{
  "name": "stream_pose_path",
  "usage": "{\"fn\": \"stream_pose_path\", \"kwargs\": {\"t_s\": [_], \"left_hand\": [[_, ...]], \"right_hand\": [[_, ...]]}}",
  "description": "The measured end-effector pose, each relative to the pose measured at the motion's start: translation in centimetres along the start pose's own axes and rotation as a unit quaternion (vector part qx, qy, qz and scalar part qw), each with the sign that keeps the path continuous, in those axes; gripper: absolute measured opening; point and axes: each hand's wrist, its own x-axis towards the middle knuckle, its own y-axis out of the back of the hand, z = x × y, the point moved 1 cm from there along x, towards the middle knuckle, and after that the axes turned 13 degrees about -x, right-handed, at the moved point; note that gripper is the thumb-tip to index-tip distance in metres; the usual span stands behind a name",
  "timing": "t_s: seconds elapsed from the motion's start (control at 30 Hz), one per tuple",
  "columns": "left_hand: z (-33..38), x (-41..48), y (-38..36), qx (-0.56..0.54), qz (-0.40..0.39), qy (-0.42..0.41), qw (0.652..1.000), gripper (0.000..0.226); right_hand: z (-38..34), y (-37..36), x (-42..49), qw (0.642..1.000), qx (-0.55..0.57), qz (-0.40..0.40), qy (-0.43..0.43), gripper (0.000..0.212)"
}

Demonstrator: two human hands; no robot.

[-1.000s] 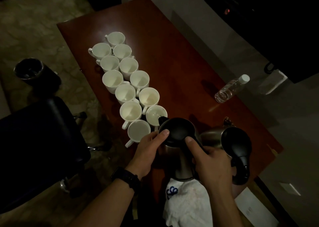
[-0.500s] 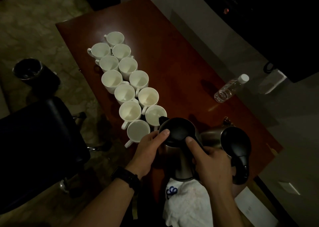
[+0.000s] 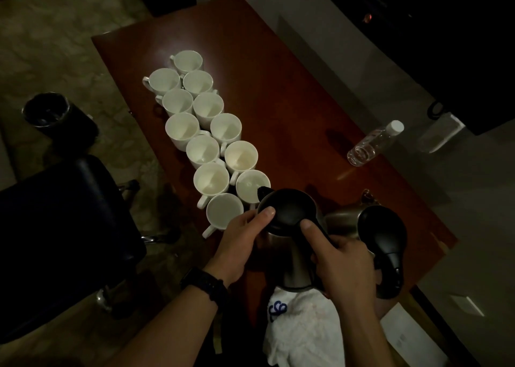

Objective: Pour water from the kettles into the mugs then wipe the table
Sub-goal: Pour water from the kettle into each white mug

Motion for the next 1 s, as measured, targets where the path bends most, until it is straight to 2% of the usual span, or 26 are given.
{"fn": "stream_pose_path", "kwargs": {"t_s": [0.27, 0.53, 1.0], "left_hand": [[0.07, 0.18, 0.1, -0.002, -0.002, 0.002, 1.0, 0.064], [0.22, 0.11, 0.0, -0.006, -0.008, 0.003, 1.0, 0.067], [0.21, 0.23, 0.09, 0.001, -0.003, 0.004, 1.0, 0.06]], "right_hand": [[-0.25, 0.12, 0.05, 1.0, -0.003, -0.003, -0.002, 0.069], [-0.26, 0.22, 0.1, 1.0, -0.005, 0.0, -0.003, 0.077], [-0.34, 0.0, 0.04, 1.0, -0.008, 0.0, -0.007, 0.072]]}}
